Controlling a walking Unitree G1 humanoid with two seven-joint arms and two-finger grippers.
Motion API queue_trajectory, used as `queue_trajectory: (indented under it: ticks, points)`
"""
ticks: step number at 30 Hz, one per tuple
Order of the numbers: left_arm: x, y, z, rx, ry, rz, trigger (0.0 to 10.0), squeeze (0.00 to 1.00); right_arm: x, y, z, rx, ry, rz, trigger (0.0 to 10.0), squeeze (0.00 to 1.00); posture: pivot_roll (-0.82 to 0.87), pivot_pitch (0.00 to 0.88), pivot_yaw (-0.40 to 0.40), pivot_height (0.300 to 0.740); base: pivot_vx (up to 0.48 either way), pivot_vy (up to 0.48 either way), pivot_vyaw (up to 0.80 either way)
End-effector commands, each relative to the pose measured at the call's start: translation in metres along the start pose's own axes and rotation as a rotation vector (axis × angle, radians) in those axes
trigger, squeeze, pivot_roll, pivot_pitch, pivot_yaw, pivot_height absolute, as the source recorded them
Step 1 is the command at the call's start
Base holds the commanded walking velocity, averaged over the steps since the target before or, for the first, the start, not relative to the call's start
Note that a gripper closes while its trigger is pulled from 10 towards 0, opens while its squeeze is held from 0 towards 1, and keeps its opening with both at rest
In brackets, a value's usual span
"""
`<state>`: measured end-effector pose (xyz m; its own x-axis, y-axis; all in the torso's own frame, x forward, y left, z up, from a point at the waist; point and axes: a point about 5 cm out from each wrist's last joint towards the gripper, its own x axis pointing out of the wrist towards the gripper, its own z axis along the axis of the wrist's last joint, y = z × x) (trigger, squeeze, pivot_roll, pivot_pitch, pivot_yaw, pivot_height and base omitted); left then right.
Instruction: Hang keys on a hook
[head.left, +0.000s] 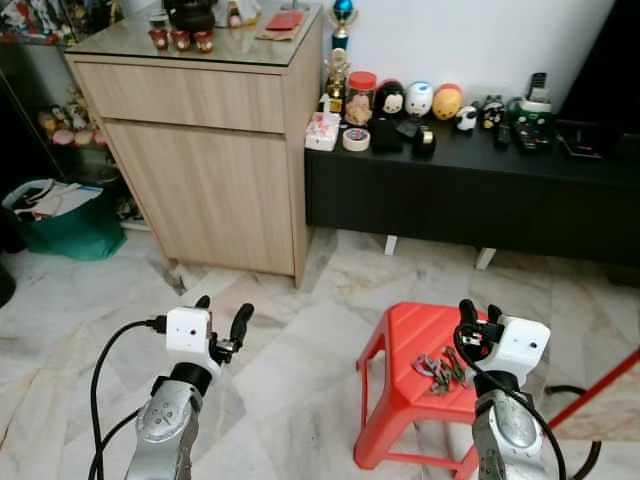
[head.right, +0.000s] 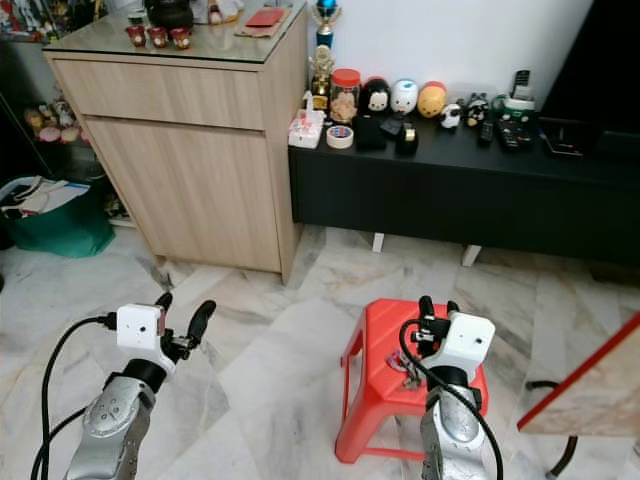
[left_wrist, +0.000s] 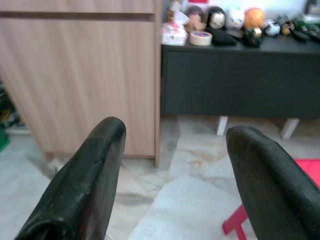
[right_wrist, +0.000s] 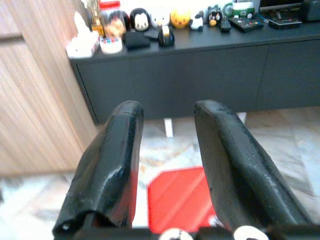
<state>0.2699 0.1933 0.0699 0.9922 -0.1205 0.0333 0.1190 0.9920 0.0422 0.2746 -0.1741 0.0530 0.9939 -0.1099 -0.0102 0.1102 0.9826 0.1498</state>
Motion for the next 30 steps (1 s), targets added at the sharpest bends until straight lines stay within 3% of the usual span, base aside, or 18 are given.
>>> queue_trajectory:
  ticks: [1,8,22,30]
  points:
    - [0.0042,-0.0075,0.0049,-0.019,-0.021,-0.025,10.0,0.00,-0.0008,-0.0100,0.0002,-0.009,0.010,-0.030,10.0,0.00,0.03,0.014,-0.028,0.737,0.289,0.000,0.00]
    - [0.0059,-0.0117,0.0068,-0.013,-0.030,-0.045,10.0,0.00,0.0000,-0.0098,-0.0006,-0.011,0.014,-0.021,10.0,0.00,0.03,0.009,-0.032,0.737,0.273,0.000,0.00]
    - [0.0056,-0.0116,0.0068,-0.013,-0.029,-0.043,10.0,0.00,0.0000,-0.0129,0.0005,-0.010,0.013,-0.045,10.0,0.00,0.03,0.005,-0.033,0.737,0.000,0.000,0.00]
    - [0.0048,-0.0123,0.0064,-0.014,-0.030,-0.040,10.0,0.00,-0.0001,-0.0158,-0.0067,-0.013,0.067,-0.069,10.0,0.00,0.03,0.002,-0.036,0.737,0.000,0.000,0.00]
